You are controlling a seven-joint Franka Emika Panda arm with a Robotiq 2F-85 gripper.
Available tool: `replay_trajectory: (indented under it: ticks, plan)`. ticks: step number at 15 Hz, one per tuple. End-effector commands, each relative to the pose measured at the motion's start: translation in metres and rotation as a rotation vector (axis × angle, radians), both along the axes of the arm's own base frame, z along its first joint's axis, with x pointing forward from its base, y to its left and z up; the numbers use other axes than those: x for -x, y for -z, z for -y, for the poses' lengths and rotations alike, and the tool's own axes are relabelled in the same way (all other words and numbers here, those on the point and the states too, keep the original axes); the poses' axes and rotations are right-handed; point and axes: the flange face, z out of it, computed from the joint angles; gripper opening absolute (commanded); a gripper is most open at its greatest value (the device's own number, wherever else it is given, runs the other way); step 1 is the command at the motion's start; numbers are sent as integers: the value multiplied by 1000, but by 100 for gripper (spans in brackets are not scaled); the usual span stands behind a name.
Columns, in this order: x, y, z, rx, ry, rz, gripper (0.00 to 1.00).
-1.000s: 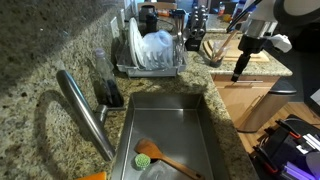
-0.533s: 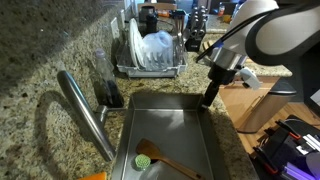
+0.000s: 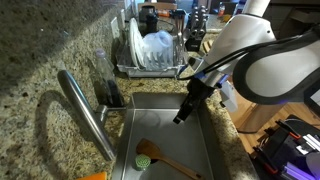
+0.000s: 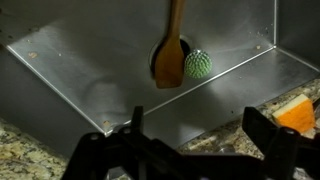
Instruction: Move the dish soap forward
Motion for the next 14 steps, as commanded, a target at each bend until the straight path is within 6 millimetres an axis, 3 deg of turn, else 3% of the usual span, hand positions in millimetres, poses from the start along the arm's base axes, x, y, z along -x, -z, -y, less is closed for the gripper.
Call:
replay_trajectory:
  ticks: [1,6,7,10,12,14]
  plan:
    - [-15,-5,-17,-109,94,132,100]
    - [-32,-41,-83,-279,119,365,100]
    - [-17,-41,-64,-229,108,324,100]
    - [-27,-43,-83,-271,114,345,100]
    - [-36,-27,-84,-270,119,414,100]
    - [-45,-18,-102,-313,108,477,100]
